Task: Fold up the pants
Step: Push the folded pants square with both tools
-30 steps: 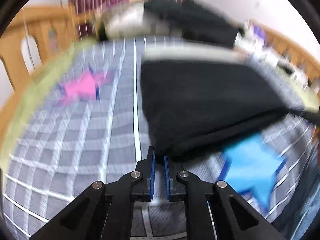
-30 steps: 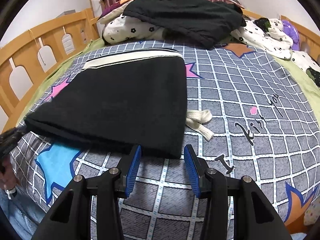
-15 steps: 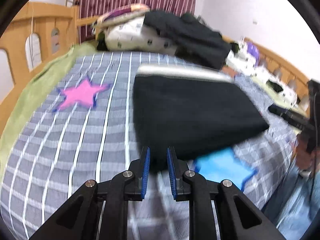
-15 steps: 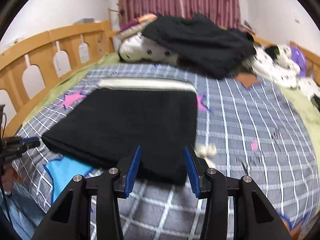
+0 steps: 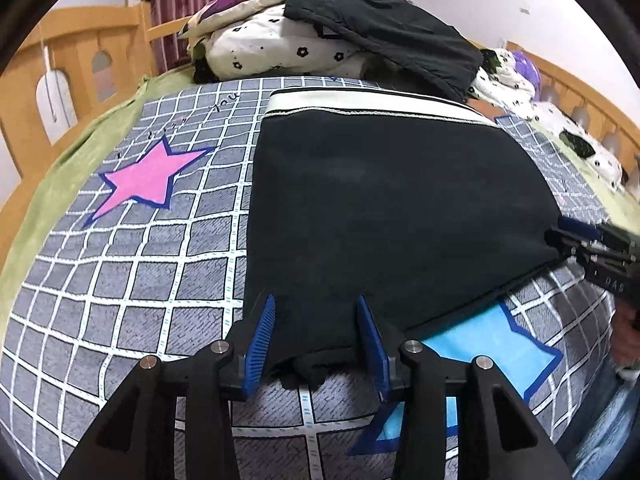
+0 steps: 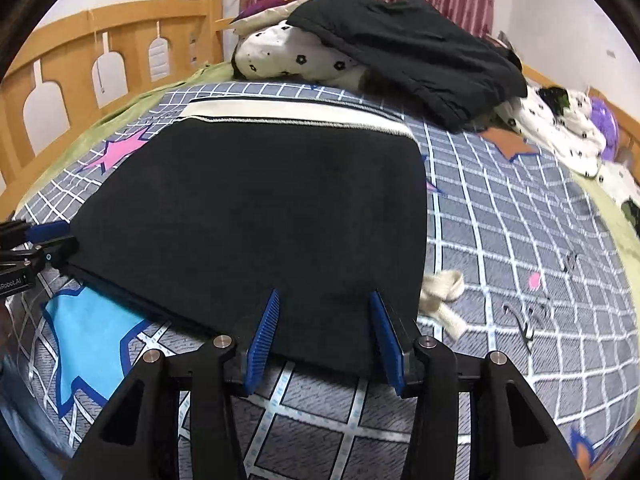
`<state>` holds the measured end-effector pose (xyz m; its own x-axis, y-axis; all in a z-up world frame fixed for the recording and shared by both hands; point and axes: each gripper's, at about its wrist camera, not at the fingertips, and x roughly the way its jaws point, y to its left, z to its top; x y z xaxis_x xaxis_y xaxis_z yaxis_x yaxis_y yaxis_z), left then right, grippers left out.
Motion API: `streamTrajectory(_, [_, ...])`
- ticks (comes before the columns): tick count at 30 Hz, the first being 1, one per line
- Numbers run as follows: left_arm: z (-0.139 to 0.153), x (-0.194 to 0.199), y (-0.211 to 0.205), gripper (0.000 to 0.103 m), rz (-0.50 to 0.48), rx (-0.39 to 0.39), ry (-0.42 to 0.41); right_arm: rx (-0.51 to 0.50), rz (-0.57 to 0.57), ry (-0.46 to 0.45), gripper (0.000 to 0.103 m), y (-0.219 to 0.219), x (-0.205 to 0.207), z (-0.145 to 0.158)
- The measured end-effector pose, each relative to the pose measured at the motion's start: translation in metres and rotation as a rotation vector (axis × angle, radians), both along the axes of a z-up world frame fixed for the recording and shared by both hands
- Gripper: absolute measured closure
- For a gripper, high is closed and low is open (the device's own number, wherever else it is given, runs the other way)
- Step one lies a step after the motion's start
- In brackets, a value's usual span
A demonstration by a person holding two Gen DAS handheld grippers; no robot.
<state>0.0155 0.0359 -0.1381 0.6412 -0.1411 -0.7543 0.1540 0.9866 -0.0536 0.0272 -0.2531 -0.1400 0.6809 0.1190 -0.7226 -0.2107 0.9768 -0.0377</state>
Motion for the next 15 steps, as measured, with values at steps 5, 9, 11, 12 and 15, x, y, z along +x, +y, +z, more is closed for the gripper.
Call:
streamTrajectory(5, [0.0001,0.0007,-0.0008,0.059,0.004,-0.001,0.003,0.013,-0.019,0.009,0.055,0.0008,0.0000,0.0002])
streamTrajectory(9, [-0.0004,0.0022,-0.0011,0.056,0.008,-0.004,0.005,0.015,-0.027,0.010,0.054,0.0018,0.0009,0.0009])
streamTrajectory(11, [-0.0006,0.0017,-0.0023,0.055,0.013,-0.003,0.006,0.023,-0.031,0.012,0.054,0.0010,0.0009,0.0008])
streamTrajectory(12, [-0.0007,0.0015,-0.0031,0.054,0.016,-0.002,0.008,0.027,-0.035,0.015,0.054,0.0009,0.0017,0.0009])
streamTrajectory(15, [-0.0013,0.0018,-0.0026,0.049,0.034,-0.017,0.036,0.026,-0.039,0.027,0.053,0.0021,0.0005,0.0009])
